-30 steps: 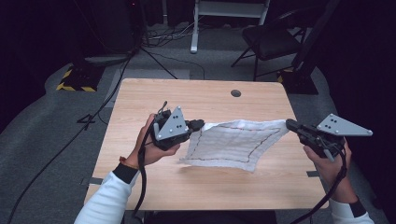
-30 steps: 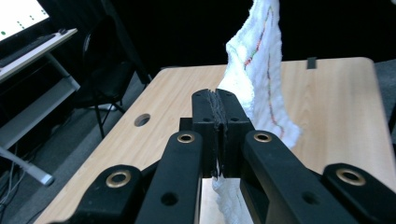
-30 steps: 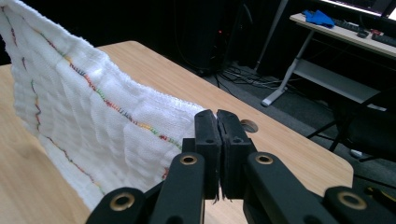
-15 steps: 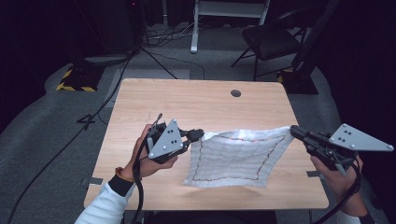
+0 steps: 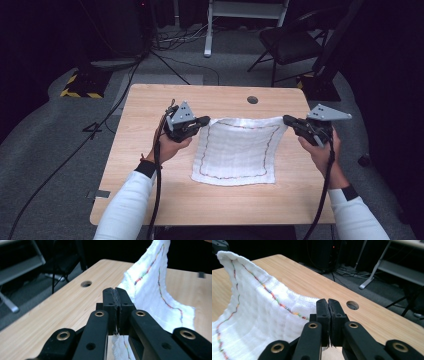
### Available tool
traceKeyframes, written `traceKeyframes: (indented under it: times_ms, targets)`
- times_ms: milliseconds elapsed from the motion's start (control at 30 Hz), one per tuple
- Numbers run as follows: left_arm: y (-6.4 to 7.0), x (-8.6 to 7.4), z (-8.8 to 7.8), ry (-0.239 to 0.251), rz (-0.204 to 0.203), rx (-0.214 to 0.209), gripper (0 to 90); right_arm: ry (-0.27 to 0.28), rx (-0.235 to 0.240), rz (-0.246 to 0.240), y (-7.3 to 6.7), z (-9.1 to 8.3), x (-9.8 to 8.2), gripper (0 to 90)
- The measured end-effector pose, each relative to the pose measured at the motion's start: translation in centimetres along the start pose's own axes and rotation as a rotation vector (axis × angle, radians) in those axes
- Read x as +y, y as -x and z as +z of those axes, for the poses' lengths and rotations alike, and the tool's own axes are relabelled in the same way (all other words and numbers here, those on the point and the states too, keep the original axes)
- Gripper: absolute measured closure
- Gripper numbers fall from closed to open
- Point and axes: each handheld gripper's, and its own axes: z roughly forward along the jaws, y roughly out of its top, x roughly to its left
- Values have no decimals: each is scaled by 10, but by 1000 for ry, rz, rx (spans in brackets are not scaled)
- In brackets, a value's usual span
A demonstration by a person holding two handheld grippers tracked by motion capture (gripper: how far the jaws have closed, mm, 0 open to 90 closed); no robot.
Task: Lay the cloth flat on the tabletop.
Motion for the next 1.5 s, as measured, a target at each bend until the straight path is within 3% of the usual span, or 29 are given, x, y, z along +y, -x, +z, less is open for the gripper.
traceKeyframes:
  times_ms: [233,400,500,533,567,667,733,800,833,900,1000,1100,1267,1367,1433,1500]
  targets:
    - [-31,-14,29,-65,-68,69,877,-87,-48,-4,24,59,-4,878]
    - [-50,-23,46,-92,-108,92,876,-139,-71,-31,29,91,-1,878]
    - [-61,-29,57,-131,-119,130,875,-161,-90,-48,30,110,2,875]
    - [-65,-31,62,-146,-129,160,868,-170,-98,-48,30,116,2,848]
    - [-67,-33,64,-155,-133,182,822,-171,-132,-51,29,124,1,740]
    - [-69,-39,68,-165,-159,205,709,-194,-159,-50,28,133,-2,672]
    - [-66,-42,66,-162,-152,204,635,-200,-153,-39,25,134,-4,598]
    - [-60,-46,64,-186,-144,216,542,-203,-131,-29,24,130,-10,563]
    - [-57,-48,62,-199,-142,203,485,-208,-115,-19,24,128,-14,533]
    - [-47,-52,58,-213,-107,192,419,-226,-79,-9,21,123,-23,474]
    - [-33,-60,50,-239,-75,146,322,-235,33,-30,13,110,-40,407]
    - [-19,-67,44,-275,-50,111,282,-260,73,-48,3,96,-56,391]
    - [5,-79,37,-328,-13,55,262,-285,102,-56,-8,73,-79,386]
    - [15,-86,34,-356,11,35,253,-320,105,-88,-17,66,-89,373]
    - [19,-90,31,-366,37,22,248,-322,134,-95,-21,63,-96,364]
    - [22,-95,28,-362,31,10,227,-340,139,-102,-25,63,-102,357]
